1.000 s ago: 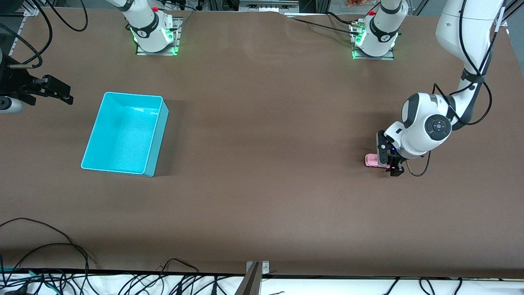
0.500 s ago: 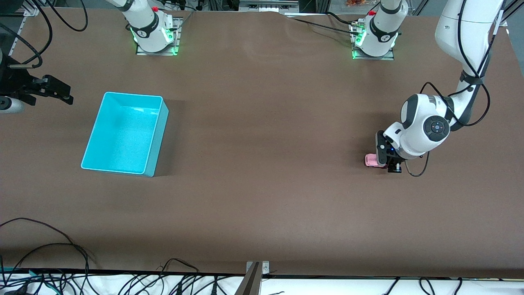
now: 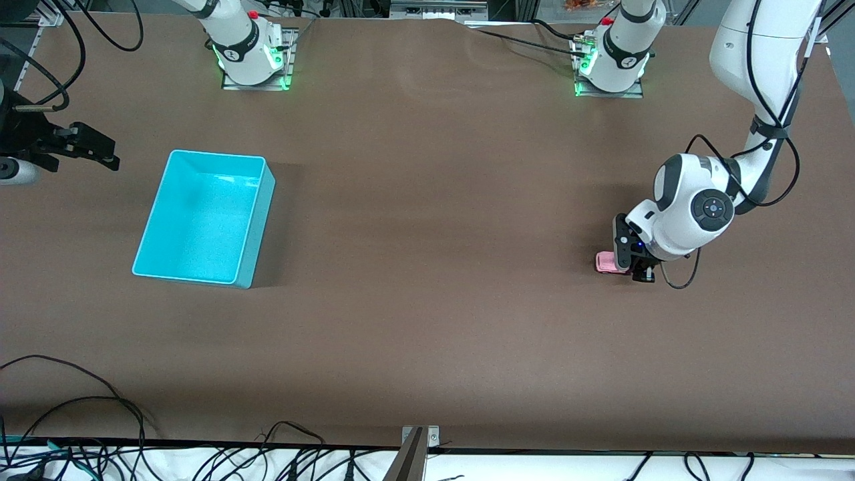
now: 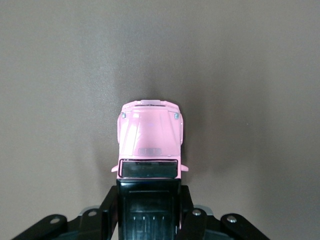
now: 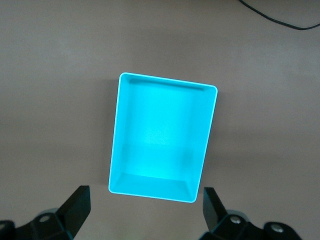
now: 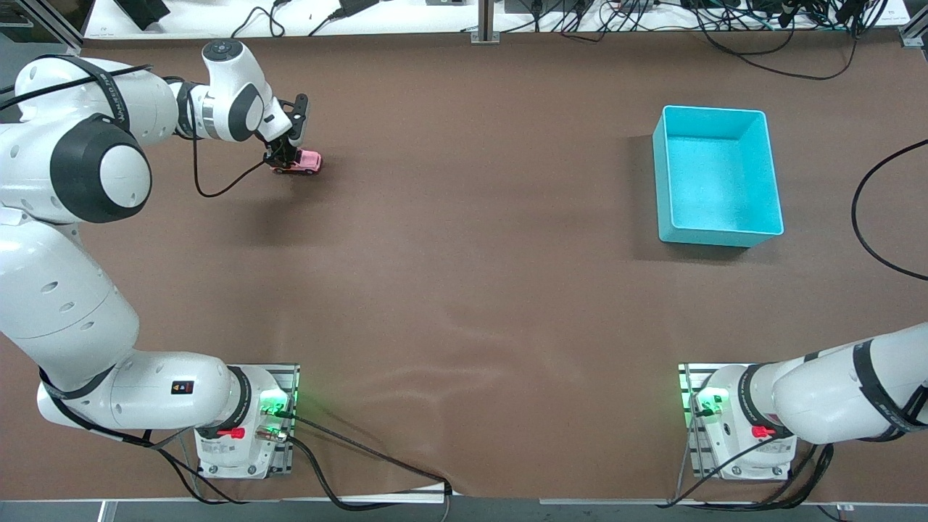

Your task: Wind and store pink jeep toy

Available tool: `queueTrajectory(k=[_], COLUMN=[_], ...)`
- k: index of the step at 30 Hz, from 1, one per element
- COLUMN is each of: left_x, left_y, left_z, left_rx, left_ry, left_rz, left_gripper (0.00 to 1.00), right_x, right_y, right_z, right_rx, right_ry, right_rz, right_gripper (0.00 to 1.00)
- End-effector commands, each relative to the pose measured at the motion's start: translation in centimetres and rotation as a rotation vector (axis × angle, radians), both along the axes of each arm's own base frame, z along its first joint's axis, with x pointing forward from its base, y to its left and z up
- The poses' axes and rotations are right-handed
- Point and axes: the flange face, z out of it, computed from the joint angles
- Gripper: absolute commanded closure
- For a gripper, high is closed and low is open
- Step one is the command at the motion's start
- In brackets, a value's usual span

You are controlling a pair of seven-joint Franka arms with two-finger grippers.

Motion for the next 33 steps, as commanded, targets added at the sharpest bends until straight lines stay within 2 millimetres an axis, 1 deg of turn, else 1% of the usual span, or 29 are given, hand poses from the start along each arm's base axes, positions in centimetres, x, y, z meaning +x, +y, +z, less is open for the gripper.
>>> queueTrajectory(k=[1, 4, 7, 10, 15, 21, 27, 29, 33], left_x=[0.0, 0.0, -0.1, 0.3, 0.4, 0.6, 0.5, 0.3, 0.2], left_y=[0.5, 2.1, 3.7, 5.5, 9.7, 15.5, 20.5, 21.6, 23.0], left_z=[-1.7, -2.3, -2.6, -2.6, -2.9, -3.2, -4.0, -4.4, -4.3], left_rx=[0.012, 0.013, 0.011, 0.009, 0.004, 0.002, -0.001, -0.003, -0.002], left_ry=[0.026, 0.037, 0.043, 0.039, 0.040, 0.032, 0.027, 0.030, 0.024], left_rz=[-0.027, -0.001, 0.005, -0.007, -0.003, 0.004, 0.019, 0.015, 0.020], left_gripper=[0.89, 0.88, 0.88, 0.88, 0.88, 0.88, 0.88, 0.88, 0.88], right_x=[-0.1, -0.1, -0.1, -0.1, -0.1, 0.0, -0.1, -0.1, -0.1], right_y=[-0.1, -0.1, -0.1, -0.1, -0.1, -0.1, -0.1, -0.1, -0.1], right_z=[0.5, 0.5, 0.5, 0.5, 0.5, 0.5, 0.5, 0.5, 0.5], right_rx=[0.019, 0.019, 0.019, 0.019, 0.019, 0.019, 0.019, 0.019, 0.019], right_ry=[-0.011, -0.011, -0.011, -0.011, -0.011, -0.010, -0.011, -0.011, -0.011], right_rz=[-0.004, -0.004, -0.004, -0.004, -0.004, -0.004, -0.004, -0.004, -0.004], right_gripper=[0.00, 0.00, 0.00, 0.00, 0.00, 0.00, 0.00, 0.00, 0.00])
